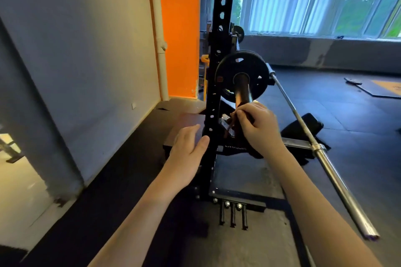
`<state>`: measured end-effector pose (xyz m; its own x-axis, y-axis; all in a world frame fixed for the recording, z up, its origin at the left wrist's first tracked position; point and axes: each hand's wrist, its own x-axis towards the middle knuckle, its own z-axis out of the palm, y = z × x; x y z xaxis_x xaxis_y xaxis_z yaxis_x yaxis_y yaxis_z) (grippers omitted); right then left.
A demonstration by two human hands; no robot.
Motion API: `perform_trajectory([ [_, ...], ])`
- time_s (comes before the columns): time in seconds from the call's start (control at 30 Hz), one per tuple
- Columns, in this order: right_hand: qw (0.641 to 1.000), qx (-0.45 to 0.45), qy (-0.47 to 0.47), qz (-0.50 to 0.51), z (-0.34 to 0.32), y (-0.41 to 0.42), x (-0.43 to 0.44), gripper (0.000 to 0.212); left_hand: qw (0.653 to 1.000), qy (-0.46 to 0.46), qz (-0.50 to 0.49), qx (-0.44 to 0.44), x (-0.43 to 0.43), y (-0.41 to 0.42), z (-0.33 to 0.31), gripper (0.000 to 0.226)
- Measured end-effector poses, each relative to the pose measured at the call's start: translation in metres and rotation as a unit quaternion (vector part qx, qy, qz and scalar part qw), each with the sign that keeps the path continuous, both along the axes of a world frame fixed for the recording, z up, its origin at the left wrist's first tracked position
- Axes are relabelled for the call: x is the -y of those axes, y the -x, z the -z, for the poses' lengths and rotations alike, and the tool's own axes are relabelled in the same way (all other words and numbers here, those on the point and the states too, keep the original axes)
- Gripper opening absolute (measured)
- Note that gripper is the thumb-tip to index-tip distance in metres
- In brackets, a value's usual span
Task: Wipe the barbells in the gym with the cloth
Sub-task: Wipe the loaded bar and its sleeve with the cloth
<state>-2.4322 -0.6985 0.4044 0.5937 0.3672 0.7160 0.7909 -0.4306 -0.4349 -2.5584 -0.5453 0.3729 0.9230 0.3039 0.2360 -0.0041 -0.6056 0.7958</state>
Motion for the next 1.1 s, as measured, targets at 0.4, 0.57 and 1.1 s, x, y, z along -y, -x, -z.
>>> perform_trajectory([
  [0.4,0.996,0.053,-0.071,0.014,0.006,0.028,-0.082,0.021,0.998,0.059,-0.022,0.019,-0.113,0.015,0.002,0.056],
  [0.57,0.993,0.012,-0.107,0.044,0.006,-0.004,-0.131,0.020,0.997,0.075,-0.016,0.018,-0.164,-0.033,0.005,0.056],
  [1.1,0.971,-0.113,-0.179,0.107,0.048,-0.177,-0.356,0.018,0.997,0.052,0.060,0.010,-0.402,-0.224,0.028,0.061],
])
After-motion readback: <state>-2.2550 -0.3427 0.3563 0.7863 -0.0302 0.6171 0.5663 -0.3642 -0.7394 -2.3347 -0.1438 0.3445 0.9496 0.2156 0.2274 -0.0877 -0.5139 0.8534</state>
